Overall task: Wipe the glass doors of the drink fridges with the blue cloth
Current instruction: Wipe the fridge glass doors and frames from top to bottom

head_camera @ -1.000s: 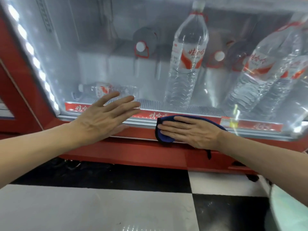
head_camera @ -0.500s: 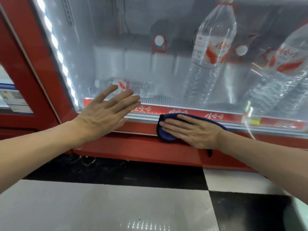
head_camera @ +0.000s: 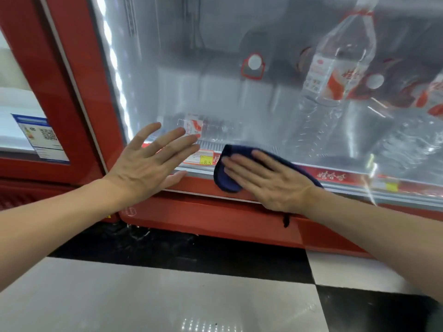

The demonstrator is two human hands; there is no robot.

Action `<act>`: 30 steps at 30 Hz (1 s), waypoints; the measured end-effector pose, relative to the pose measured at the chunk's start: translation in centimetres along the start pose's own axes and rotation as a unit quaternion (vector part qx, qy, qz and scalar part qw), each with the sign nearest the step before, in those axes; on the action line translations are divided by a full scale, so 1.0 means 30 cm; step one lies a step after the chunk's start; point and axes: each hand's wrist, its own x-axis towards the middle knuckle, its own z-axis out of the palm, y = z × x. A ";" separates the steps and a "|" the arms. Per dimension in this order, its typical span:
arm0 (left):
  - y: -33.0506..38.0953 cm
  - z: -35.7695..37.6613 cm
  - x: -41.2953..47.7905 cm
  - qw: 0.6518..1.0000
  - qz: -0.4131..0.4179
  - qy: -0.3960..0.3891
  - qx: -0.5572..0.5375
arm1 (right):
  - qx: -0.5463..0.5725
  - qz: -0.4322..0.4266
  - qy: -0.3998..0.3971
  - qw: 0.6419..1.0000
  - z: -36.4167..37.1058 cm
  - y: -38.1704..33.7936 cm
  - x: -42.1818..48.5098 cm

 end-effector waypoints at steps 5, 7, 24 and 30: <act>0.003 -0.010 0.002 1.000 0.002 -0.018 0.006 | -0.037 -0.141 -0.055 0.988 0.040 -0.047 -0.014; 0.000 -0.023 -0.009 1.000 0.001 -0.022 0.003 | -0.058 -0.128 -0.024 0.990 0.020 0.011 0.014; -0.131 -0.054 -0.154 0.999 0.002 -0.042 0.023 | -0.099 -0.164 -0.045 0.980 -0.001 -0.086 0.175; -0.154 -0.071 -0.207 0.998 -0.040 -0.043 0.026 | 0.015 0.035 0.031 0.999 -0.104 0.101 0.347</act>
